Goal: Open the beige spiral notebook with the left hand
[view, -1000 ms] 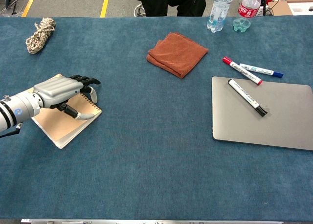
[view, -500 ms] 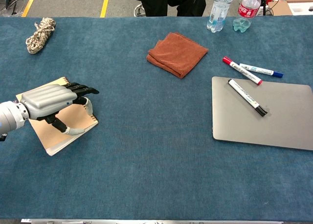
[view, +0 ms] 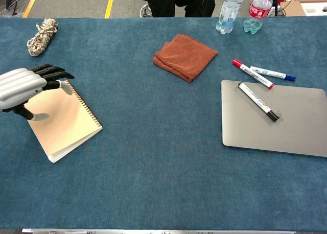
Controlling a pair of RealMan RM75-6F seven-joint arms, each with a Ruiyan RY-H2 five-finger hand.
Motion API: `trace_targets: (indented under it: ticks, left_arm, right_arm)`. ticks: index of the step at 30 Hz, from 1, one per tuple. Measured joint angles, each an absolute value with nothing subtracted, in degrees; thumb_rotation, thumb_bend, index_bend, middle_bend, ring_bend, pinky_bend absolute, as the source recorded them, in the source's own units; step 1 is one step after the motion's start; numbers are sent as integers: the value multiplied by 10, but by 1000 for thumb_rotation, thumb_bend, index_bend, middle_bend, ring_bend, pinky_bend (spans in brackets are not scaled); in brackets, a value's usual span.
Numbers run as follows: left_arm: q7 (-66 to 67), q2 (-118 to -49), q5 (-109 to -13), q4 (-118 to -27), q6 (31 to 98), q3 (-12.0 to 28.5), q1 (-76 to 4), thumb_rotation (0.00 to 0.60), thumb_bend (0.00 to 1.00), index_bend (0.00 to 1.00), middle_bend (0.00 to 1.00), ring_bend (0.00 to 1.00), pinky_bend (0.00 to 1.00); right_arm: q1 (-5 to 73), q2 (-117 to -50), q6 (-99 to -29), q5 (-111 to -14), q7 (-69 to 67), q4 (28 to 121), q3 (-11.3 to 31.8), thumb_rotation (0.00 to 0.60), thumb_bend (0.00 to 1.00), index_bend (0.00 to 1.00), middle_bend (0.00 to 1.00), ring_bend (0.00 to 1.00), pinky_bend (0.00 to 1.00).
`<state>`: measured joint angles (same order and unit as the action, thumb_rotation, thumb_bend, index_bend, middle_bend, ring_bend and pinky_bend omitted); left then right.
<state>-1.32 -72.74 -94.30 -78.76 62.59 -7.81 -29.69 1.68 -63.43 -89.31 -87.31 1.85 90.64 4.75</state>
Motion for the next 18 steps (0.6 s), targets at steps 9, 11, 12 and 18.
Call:
trace_targets:
  ticks: [9, 11, 12, 18]
  left_arm:
    - [-51, -760, -956, -690, 650, -98, -263, 600, 201, 235, 96, 0, 3]
    - [-59, -770, -959, -676, 652, -101, -259, 600, 201, 235, 93, 0, 3]
    - [-61, -774, -960, -671, 652, -102, -257, 600, 201, 235, 92, 0, 3]
    - [-72, -793, -964, -654, 654, -105, -250, 600, 201, 234, 91, 0, 3]
  right_arm:
    - [25, -633, -887, -879, 31, 918, 48, 600, 152, 138, 202, 99, 177]
    - [25, -633, -887, -880, 33, 920, 48, 600, 152, 138, 202, 99, 178]
    - [25, -632, -888, -880, 33, 921, 48, 600, 152, 138, 202, 99, 178]
    - [21, -630, -894, -879, 33, 922, 47, 600, 152, 138, 202, 99, 177]
